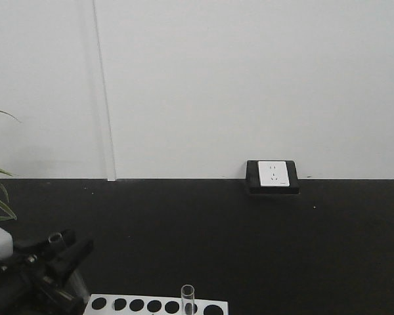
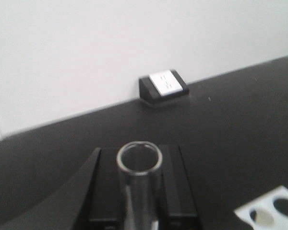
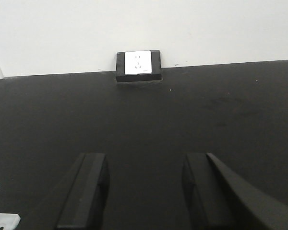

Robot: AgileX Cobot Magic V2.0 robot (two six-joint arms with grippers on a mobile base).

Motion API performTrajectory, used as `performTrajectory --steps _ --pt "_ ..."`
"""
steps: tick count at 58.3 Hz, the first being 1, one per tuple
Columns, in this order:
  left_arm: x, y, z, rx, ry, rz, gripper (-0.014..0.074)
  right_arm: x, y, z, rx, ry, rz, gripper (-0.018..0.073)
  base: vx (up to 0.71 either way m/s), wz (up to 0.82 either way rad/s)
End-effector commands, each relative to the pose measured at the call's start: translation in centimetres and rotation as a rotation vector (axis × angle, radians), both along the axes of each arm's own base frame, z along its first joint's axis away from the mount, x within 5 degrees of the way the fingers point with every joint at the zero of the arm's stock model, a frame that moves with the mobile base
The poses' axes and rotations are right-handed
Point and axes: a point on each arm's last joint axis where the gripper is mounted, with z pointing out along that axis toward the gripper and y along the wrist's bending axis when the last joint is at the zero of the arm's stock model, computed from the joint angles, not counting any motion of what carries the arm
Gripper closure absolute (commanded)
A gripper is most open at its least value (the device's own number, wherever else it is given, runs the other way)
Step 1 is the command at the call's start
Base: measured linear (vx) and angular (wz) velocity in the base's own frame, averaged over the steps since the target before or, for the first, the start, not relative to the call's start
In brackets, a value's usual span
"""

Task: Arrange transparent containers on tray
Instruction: 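Move the right gripper down toward a test tube in the rack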

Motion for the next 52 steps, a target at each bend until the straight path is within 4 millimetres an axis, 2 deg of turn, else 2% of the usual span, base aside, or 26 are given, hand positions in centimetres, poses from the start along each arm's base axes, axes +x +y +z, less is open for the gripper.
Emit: performTrajectory --steps 1,9,20,29,34,35,52 --pt "-0.4 0.1 4.7 -0.049 -0.145 0.014 0.0503 0.3 0.0 1.9 -0.019 -0.118 -0.001 0.0127 0.0 0.0" --pt "-0.9 0.7 6.8 -0.018 -0.13 0.064 0.0503 0.5 0.1 1.5 0.073 -0.173 -0.001 0.0127 0.0 0.0" --pt "-0.9 0.9 6.5 0.003 -0.085 0.084 0.0503 0.8 0.3 -2.5 0.128 -0.142 -0.001 0.0127 0.0 0.0" --pt "-0.9 0.9 6.5 0.002 -0.087 0.083 0.0503 0.8 2.0 -3.8 -0.007 -0.114 0.168 0.0127 0.0 0.0" --pt "-0.9 0.9 6.5 0.002 -0.087 0.083 0.0503 1.1 3.4 -3.8 -0.053 -0.142 0.277 0.0127 0.0 0.0" --pt "-0.9 0.9 6.5 0.001 -0.088 0.083 0.0503 2.2 5.2 -4.1 -0.061 -0.165 0.364 0.0127 0.0 0.0" --pt "-0.9 0.9 6.5 0.001 -0.088 0.083 0.0503 6.1 13.0 -5.8 -0.111 -0.199 0.562 0.0072 0.0 0.0"
